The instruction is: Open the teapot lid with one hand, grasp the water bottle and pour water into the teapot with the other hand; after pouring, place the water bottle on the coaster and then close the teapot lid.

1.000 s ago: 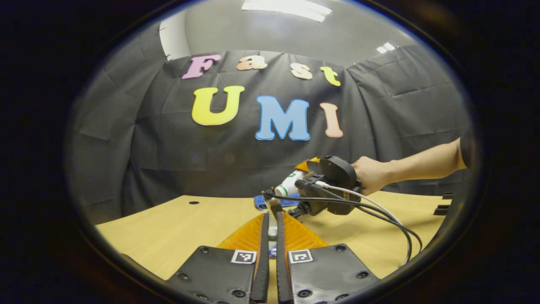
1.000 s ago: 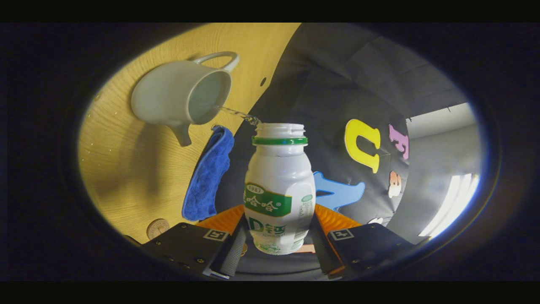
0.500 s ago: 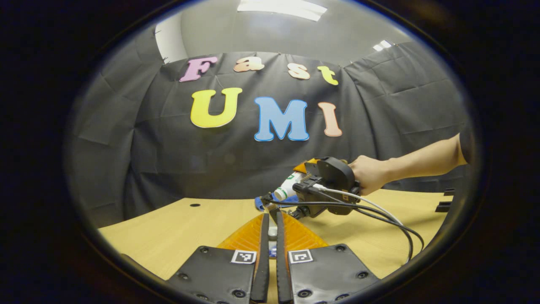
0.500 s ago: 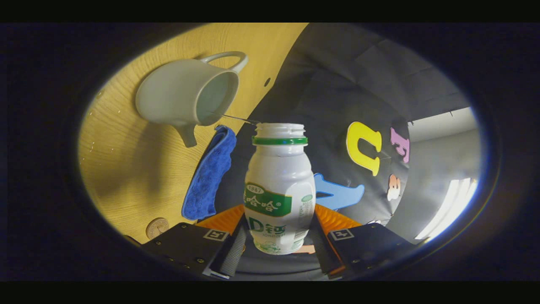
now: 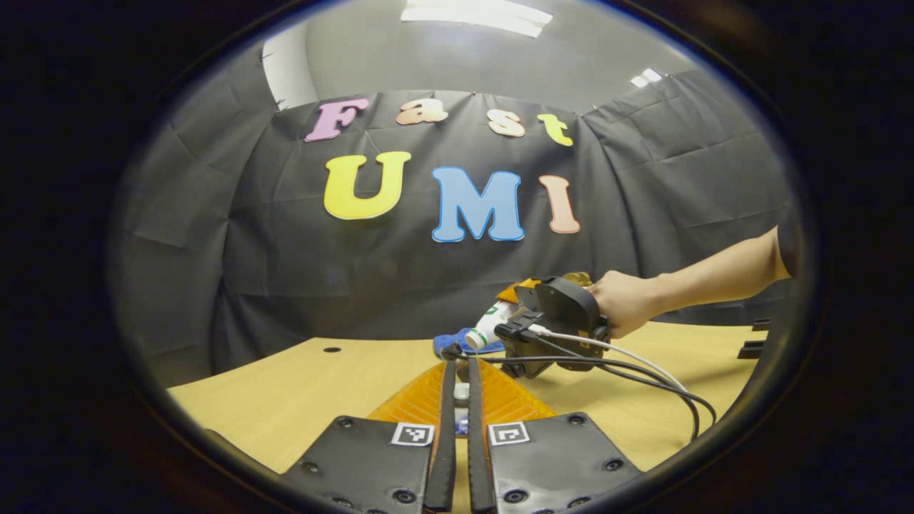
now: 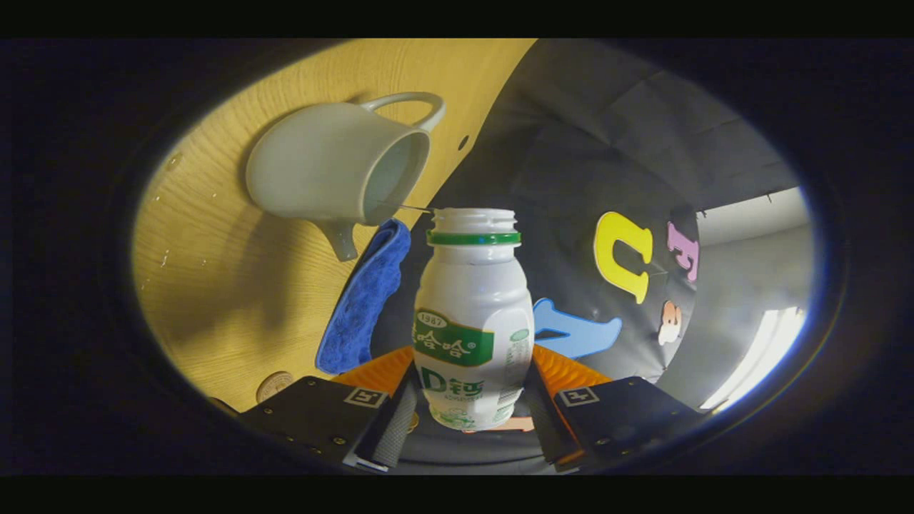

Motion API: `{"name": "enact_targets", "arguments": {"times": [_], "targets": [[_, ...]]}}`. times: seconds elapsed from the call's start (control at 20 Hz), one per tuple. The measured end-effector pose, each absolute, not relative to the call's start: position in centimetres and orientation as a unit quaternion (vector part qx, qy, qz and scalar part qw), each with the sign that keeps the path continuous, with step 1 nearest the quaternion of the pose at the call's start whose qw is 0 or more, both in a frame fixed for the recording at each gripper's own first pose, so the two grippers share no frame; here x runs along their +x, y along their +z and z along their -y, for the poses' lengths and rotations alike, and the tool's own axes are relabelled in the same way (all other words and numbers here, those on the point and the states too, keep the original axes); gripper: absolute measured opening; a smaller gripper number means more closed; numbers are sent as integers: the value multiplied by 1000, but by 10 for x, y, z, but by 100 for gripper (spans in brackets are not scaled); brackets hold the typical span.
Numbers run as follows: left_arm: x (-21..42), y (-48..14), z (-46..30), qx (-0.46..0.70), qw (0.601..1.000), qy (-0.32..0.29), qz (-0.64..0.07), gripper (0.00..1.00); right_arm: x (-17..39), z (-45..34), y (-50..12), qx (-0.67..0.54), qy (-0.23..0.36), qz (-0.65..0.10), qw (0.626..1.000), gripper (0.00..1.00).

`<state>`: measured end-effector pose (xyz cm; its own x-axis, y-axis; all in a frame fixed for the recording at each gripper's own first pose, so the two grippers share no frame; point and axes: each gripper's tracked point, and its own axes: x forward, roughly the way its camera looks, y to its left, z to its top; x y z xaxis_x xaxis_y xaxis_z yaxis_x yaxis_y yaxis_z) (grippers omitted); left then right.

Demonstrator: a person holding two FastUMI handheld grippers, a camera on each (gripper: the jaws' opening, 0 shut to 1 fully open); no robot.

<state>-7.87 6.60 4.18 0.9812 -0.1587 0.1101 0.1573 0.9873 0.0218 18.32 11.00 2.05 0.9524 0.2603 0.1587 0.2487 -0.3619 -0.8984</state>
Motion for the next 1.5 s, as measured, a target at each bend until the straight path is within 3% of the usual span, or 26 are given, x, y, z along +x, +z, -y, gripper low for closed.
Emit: {"name": "enact_targets", "arguments": {"times": [0.4,0.65,1.05,1.5], "targets": [[-78,39,-66,7,995,-79,54,14,183,-112,5,-825,17,148,545,72],[-78,39,-66,5,995,-80,54,14,181,-114,-1,-801,39,137,581,72],[-75,33,-66,1,996,-77,44,14,180,-113,1,-659,91,93,741,72],[-60,31,-69,-38,996,-71,31,17,172,-84,11,-395,117,31,911,72]]}}
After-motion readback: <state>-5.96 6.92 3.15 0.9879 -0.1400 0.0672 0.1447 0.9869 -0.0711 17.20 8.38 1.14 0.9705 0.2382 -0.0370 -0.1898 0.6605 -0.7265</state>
